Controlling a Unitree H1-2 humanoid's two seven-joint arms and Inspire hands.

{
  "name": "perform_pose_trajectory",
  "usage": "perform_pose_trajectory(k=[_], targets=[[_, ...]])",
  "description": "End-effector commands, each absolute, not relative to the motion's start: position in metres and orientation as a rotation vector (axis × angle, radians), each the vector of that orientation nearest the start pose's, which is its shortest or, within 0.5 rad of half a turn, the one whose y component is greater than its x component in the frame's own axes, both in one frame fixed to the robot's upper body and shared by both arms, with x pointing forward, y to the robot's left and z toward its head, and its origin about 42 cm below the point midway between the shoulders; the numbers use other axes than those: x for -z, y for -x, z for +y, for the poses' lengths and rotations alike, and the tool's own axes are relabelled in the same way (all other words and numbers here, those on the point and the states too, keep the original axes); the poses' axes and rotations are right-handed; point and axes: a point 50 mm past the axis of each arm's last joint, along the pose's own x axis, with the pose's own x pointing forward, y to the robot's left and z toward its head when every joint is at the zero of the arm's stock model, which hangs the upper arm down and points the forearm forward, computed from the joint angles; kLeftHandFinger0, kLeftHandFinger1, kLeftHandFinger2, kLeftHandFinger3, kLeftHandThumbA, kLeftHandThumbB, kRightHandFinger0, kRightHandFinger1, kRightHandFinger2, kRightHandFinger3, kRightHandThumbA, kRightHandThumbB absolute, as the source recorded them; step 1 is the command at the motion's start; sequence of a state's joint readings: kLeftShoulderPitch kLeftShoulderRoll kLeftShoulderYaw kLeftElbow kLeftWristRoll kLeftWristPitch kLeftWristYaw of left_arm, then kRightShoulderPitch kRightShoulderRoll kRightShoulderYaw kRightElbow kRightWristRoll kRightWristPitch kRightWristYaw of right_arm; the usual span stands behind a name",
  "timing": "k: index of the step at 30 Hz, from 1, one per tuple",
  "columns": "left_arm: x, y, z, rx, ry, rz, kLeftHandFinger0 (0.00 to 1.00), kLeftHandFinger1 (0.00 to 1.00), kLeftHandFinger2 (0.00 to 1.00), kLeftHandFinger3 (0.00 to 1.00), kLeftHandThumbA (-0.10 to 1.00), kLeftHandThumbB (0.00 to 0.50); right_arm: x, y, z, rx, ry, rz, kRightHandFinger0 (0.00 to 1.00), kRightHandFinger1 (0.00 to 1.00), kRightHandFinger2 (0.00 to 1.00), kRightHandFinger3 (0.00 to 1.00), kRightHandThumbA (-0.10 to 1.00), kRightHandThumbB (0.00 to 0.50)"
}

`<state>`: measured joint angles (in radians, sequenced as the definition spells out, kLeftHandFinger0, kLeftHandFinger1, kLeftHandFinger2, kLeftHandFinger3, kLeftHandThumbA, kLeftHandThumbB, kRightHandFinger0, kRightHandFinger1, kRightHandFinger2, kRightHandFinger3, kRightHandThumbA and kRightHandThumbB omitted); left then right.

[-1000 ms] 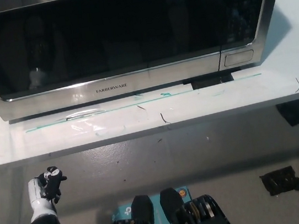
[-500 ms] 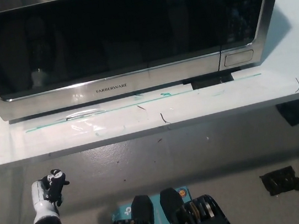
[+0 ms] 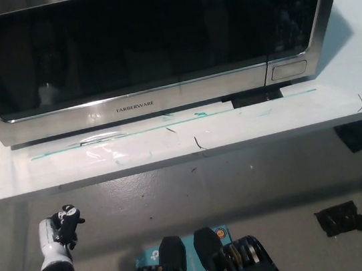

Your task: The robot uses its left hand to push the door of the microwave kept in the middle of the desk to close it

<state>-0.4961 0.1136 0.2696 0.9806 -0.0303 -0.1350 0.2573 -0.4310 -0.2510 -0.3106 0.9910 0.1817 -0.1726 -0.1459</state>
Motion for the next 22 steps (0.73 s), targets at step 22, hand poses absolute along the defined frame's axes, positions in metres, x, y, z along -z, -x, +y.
perform_pose_trajectory(k=[22], targets=[[-0.0369,-0.4093,0.3001,-0.404,-0.002,0.267,0.0,0.07,0.31,0.51,0.0,0.0,-0.038,-0.3888,-0.3836,0.504,-0.078,0.234,0.69,0.69,0.74,0.86,0.22,0.16]])
